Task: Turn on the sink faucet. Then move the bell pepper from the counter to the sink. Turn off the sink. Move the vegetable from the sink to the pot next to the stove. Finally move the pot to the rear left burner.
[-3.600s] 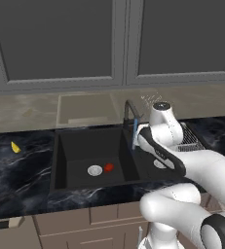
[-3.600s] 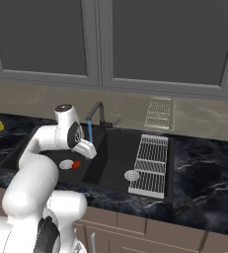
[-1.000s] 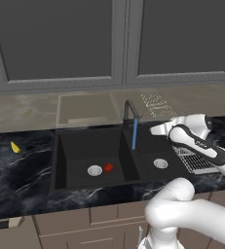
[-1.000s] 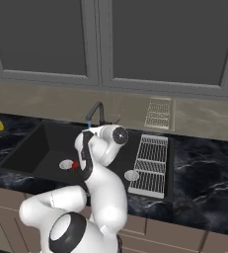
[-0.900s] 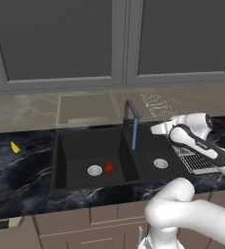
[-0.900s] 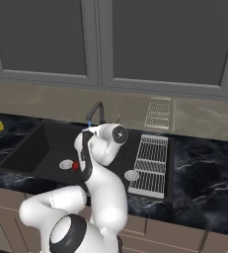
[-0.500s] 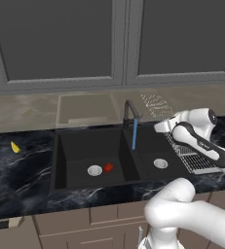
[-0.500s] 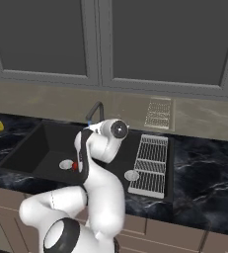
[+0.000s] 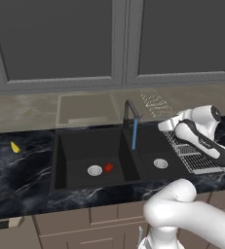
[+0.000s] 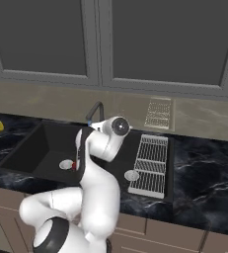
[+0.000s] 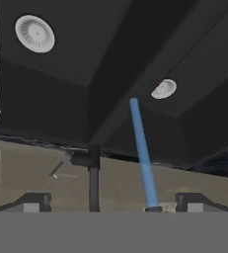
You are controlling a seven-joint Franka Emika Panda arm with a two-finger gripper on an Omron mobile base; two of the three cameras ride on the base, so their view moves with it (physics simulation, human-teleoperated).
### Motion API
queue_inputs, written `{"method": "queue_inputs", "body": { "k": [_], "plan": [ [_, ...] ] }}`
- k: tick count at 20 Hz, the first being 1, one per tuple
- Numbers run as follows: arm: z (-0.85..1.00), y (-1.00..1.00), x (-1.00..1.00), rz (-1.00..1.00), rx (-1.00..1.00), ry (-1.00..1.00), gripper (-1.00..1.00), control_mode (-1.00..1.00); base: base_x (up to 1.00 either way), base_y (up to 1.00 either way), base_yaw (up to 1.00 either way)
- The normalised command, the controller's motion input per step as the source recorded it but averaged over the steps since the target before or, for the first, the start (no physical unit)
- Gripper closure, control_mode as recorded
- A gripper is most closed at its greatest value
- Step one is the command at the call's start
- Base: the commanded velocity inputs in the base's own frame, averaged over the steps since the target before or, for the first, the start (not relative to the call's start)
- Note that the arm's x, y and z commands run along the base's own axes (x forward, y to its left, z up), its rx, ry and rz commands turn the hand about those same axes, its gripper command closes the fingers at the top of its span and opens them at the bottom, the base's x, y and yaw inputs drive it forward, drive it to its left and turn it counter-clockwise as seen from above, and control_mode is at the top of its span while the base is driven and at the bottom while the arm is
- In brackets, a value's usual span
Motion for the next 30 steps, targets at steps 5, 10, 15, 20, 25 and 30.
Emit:
{"method": "queue_inputs", "body": {
  "k": [5,10,15,20,25,30],
  "plan": [
    [0.03,-0.01,-0.43,-0.23,0.12,0.05,-1.00,-1.00,0.00,0.00,0.00],
    [0.18,0.00,-0.48,-0.28,0.16,0.12,-1.00,-1.00,0.00,0.00,0.00],
    [0.50,0.00,-0.31,-0.32,0.23,0.20,-1.00,-1.00,0.00,0.00,0.00],
    [0.41,-0.21,-0.15,-0.24,0.22,0.27,-1.00,-1.00,0.00,0.00,0.00],
    [0.04,-0.20,-0.18,-0.21,0.24,0.22,-1.00,-1.00,0.00,0.00,0.00],
    [0.00,-0.01,-0.17,-0.26,0.31,0.14,-1.00,-1.00,0.00,0.00,0.00]
  ]
}}
